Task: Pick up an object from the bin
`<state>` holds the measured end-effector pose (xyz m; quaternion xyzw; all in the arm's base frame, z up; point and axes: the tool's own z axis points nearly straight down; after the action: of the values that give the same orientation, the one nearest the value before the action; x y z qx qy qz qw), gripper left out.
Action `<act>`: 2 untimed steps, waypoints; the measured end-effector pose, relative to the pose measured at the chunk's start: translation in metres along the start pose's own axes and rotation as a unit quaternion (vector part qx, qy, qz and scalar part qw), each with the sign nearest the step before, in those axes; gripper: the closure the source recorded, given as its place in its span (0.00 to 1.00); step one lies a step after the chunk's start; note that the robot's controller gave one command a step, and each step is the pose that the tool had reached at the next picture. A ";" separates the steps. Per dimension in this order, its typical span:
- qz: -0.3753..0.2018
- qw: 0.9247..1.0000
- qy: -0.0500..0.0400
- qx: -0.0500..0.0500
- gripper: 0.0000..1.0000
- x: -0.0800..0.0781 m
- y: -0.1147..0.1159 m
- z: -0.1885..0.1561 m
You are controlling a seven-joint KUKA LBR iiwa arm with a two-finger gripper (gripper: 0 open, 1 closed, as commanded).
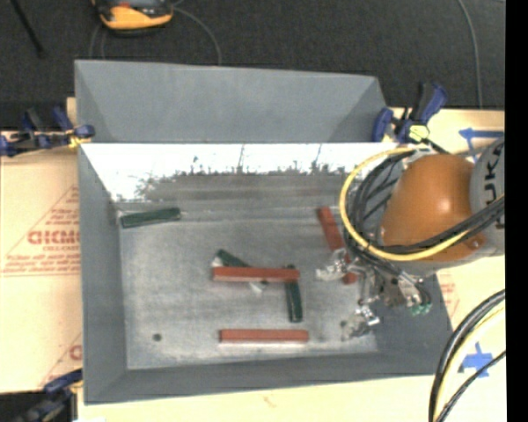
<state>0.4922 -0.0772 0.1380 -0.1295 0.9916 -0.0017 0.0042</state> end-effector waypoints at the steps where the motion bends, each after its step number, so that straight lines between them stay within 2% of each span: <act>1: 0.115 0.993 -0.004 0.005 1.00 -0.036 0.039 0.042; 2: 0.115 0.993 -0.005 0.005 1.00 -0.036 0.039 0.042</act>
Offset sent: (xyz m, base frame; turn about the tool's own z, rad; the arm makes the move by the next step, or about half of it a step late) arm 0.0000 0.0000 0.0000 0.0000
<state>0.5176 -0.0301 0.0965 -0.0145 0.9998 -0.0055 0.0102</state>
